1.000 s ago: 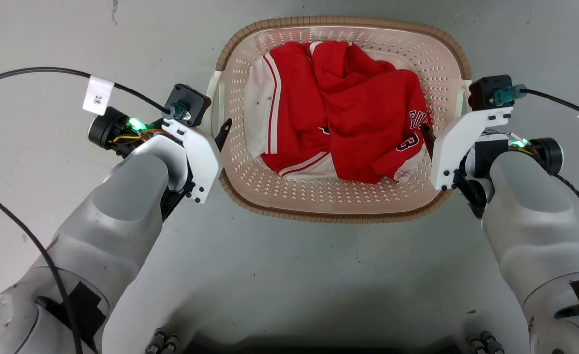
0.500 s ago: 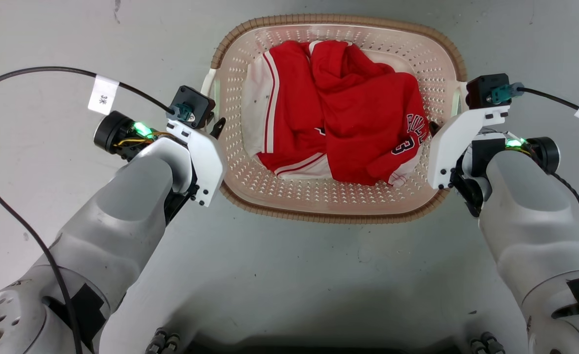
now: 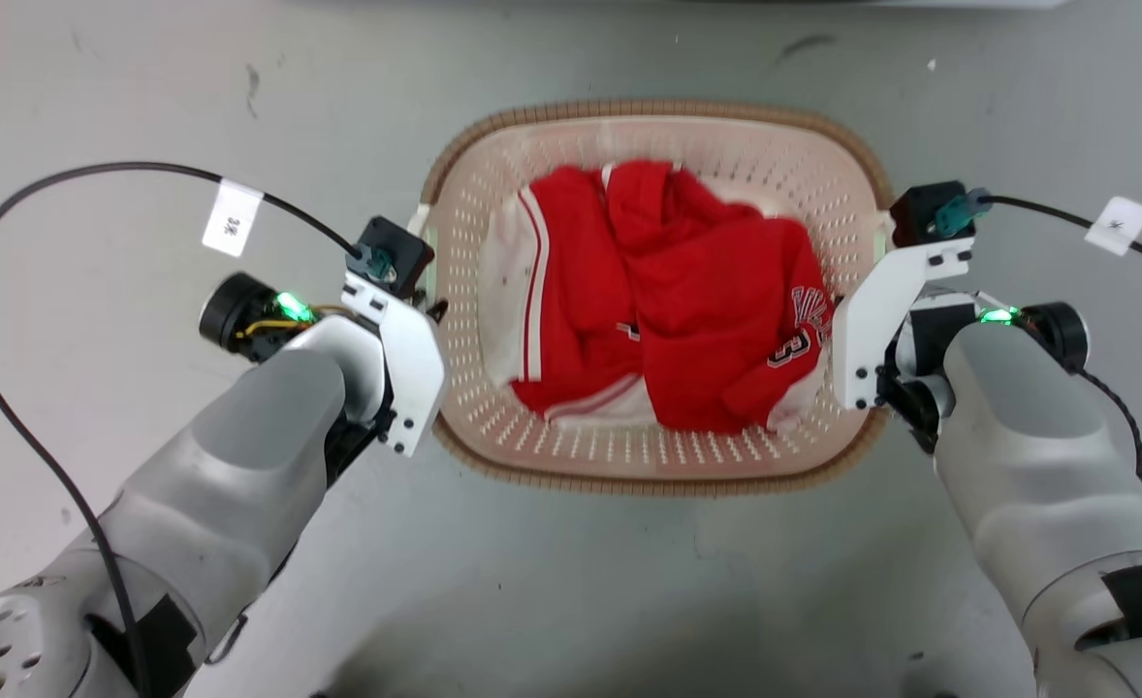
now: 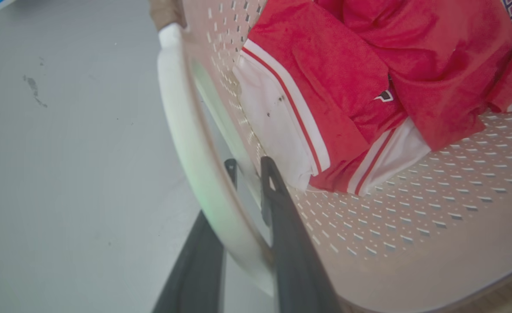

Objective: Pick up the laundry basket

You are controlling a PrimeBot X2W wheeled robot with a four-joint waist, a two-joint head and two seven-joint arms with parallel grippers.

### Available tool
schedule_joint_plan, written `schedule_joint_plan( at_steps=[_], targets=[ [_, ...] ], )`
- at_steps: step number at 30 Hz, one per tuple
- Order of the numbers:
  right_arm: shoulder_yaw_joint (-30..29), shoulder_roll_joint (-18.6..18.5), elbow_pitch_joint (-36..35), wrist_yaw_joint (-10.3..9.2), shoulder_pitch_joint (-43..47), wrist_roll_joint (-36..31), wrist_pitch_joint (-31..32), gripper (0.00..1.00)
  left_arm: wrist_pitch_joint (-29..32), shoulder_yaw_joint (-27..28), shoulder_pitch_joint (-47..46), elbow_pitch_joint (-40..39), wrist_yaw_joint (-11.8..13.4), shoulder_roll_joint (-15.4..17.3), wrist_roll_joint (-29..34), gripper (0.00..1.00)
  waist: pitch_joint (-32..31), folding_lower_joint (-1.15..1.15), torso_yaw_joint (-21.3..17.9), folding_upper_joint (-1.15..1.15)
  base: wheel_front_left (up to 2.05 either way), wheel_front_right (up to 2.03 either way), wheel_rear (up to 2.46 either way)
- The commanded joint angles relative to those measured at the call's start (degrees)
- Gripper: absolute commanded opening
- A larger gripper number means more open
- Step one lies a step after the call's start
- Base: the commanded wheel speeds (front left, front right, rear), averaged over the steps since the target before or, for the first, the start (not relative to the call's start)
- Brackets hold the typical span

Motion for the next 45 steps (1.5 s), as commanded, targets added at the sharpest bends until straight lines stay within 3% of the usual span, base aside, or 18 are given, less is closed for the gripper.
schedule_joint_plan(
  at_steps=[1, 13, 24, 35, 45],
  targets=[
    [1.2, -0.6, 0.1, 0.00, 0.9, -0.1, 1.2, 0.00, 1.2, -0.6, 0.8, -0.6, 0.0, 1.4, -0.1, 0.00, -2.7, 0.00, -0.2, 0.00, 0.00, 0.00, 0.00],
    [9.7, -0.7, -1.0, 0.01, 5.8, 7.0, 11.8, 0.00, 13.1, -1.5, 7.4, -8.9, 0.0, 6.3, -5.1, 0.00, -17.0, 0.00, -1.5, 0.00, 0.00, 0.00, 0.00],
    [17.7, -0.8, -4.4, 0.07, 12.1, 14.3, 17.3, 0.00, 18.8, -1.5, 12.9, -13.6, 0.0, 10.1, -7.6, 0.00, -28.7, 0.00, -2.7, 0.00, 0.00, 0.00, 0.00],
    [23.4, -0.7, -5.8, 0.08, 16.9, 19.3, 21.2, 0.00, 24.1, -1.5, 18.0, -17.4, 0.0, 12.1, -9.9, 0.00, -37.9, 0.00, -3.5, 0.00, 0.00, 0.00, 0.00],
    [25.8, -0.8, -5.4, 0.08, 18.8, 21.7, 22.5, 0.00, 26.2, -1.6, 21.8, -19.2, 0.0, 13.3, -11.0, 0.00, -42.3, 0.00, -3.9, 0.00, 0.00, 0.00, 0.00]
  ],
)
